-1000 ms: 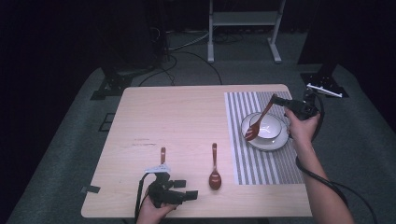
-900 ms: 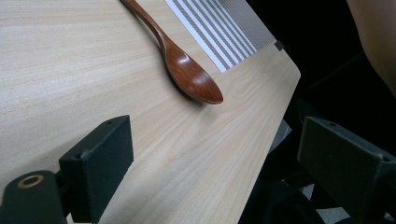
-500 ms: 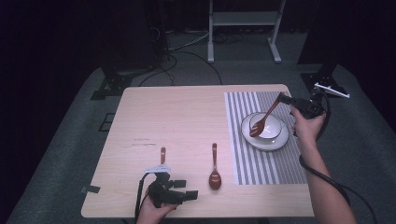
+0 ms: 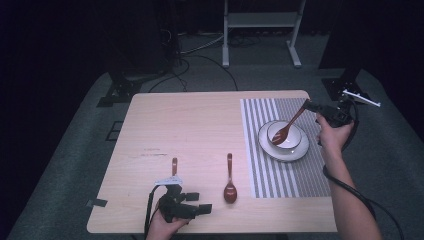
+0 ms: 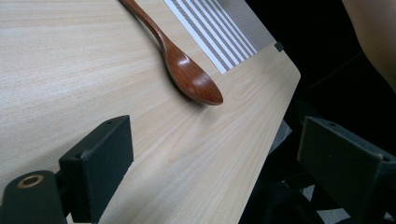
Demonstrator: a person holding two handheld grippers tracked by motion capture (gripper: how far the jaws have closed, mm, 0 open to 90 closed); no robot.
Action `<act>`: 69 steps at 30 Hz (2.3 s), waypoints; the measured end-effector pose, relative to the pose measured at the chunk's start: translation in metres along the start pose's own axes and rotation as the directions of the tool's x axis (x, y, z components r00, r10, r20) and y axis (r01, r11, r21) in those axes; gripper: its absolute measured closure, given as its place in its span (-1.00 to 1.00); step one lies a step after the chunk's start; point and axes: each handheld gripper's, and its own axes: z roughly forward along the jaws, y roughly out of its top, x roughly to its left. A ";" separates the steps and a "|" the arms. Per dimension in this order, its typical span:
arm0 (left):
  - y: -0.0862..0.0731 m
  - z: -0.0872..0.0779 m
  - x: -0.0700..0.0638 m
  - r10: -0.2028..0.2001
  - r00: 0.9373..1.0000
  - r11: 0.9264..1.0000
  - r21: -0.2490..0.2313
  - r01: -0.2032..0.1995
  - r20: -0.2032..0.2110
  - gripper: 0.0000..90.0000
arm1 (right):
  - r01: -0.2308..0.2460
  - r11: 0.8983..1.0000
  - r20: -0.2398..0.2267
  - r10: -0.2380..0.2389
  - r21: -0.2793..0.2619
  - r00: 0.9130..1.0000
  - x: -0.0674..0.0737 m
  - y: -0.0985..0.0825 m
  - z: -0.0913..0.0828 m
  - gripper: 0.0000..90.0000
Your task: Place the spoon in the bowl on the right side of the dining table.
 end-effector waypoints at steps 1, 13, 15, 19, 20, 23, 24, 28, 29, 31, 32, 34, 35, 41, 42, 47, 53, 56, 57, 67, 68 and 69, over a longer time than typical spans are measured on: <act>0.000 0.000 0.000 0.001 1.000 1.000 0.000 -0.001 0.000 -0.79 | -0.003 1.000 0.002 0.003 -0.001 1.000 0.000 0.000 0.000 0.85; 0.000 0.000 0.000 0.002 1.000 1.000 0.001 -0.002 0.000 -0.79 | -0.012 1.000 0.024 0.013 -0.023 1.000 -0.011 0.001 -0.004 0.85; 0.000 0.000 0.000 0.002 1.000 1.000 0.001 -0.002 0.000 -0.79 | -0.017 1.000 0.027 0.018 -0.025 0.999 -0.012 0.001 -0.005 0.85; 0.000 0.000 0.000 0.002 1.000 1.000 0.000 -0.002 -0.001 -0.79 | -0.017 0.999 0.033 0.018 -0.029 0.999 -0.015 0.001 -0.005 0.85; 0.000 0.000 0.000 0.002 1.000 1.000 0.001 -0.002 0.000 -0.79 | -0.020 0.999 0.034 0.021 -0.030 0.999 -0.015 0.001 -0.006 0.85; 0.000 0.000 0.000 0.002 1.000 1.000 0.001 -0.002 0.000 -0.79 | -0.024 0.999 0.042 0.026 -0.034 0.999 -0.018 0.001 -0.006 0.85; 0.000 0.000 0.000 0.002 1.000 1.000 0.001 -0.002 0.000 -0.79 | -0.025 0.999 0.043 0.026 -0.035 0.999 -0.019 0.001 -0.006 0.85; 0.000 0.000 0.000 0.002 1.000 1.000 0.000 -0.002 0.000 -0.79 | -0.030 0.999 0.053 0.032 -0.038 0.998 -0.023 0.000 -0.006 0.85; 0.000 0.000 0.000 0.002 1.000 1.000 0.000 -0.002 -0.001 -0.79 | -0.033 0.999 0.055 0.035 -0.038 0.998 -0.024 0.000 -0.007 0.85; 0.000 0.000 0.000 0.001 1.000 1.000 0.000 -0.001 0.000 -0.79 | -0.034 0.999 0.060 0.036 -0.040 0.998 -0.026 -0.001 -0.007 0.85; 0.000 0.000 0.000 0.002 1.000 1.000 0.000 -0.002 0.000 -0.79 | -0.033 0.999 0.061 0.035 -0.041 0.997 -0.026 -0.001 -0.007 0.85; 0.000 0.000 0.000 0.002 1.000 1.000 0.001 -0.002 -0.001 -0.79 | -0.037 0.998 0.063 0.040 -0.044 0.997 -0.027 -0.001 -0.007 0.85; 0.000 0.000 0.000 0.002 1.000 1.000 0.001 -0.002 -0.001 -0.79 | -0.038 0.998 0.062 0.041 -0.046 0.997 -0.027 -0.001 -0.007 0.85; 0.000 -0.001 0.000 -0.002 1.000 1.000 -0.001 0.002 -0.001 -0.79 | -0.026 0.999 0.077 0.029 -0.043 0.997 -0.029 -0.002 -0.005 0.85; 0.000 -0.001 0.000 -0.002 1.000 1.000 0.000 0.002 -0.001 -0.79 | -0.026 0.999 0.079 0.029 -0.043 0.996 -0.029 -0.002 -0.005 0.85; 0.000 -0.001 0.000 -0.001 1.000 1.000 0.000 0.001 -0.001 -0.79 | -0.023 0.999 0.089 0.026 -0.041 0.996 -0.031 -0.004 -0.004 0.85; 0.000 0.000 0.000 -0.001 1.000 1.000 0.000 0.001 -0.001 -0.79 | -0.022 0.999 0.100 0.025 -0.033 0.995 -0.035 -0.007 -0.003 0.85; 0.000 0.000 0.000 -0.003 1.000 1.000 -0.001 0.003 -0.001 -0.79 | -0.022 0.999 0.105 0.025 -0.030 0.994 -0.036 -0.007 -0.003 0.85; 0.000 0.000 0.000 -0.004 1.000 1.000 -0.002 0.004 -0.001 -0.79 | -0.022 0.999 0.106 0.025 -0.029 0.994 -0.036 -0.008 -0.002 0.85; 0.000 -0.001 0.000 -0.003 1.000 1.000 -0.003 0.003 0.000 -0.79 | -0.025 0.999 0.114 0.027 -0.021 0.993 -0.042 -0.011 -0.001 0.85; 0.000 -0.001 0.000 -0.003 1.000 1.000 -0.003 0.003 0.001 -0.79 | -0.025 0.999 0.117 0.027 -0.020 0.993 -0.042 -0.012 -0.001 0.85; 0.000 -0.001 0.000 -0.003 1.000 1.000 -0.003 0.003 0.000 -0.79 | -0.025 1.000 0.117 0.027 -0.020 0.993 -0.043 -0.012 0.000 0.85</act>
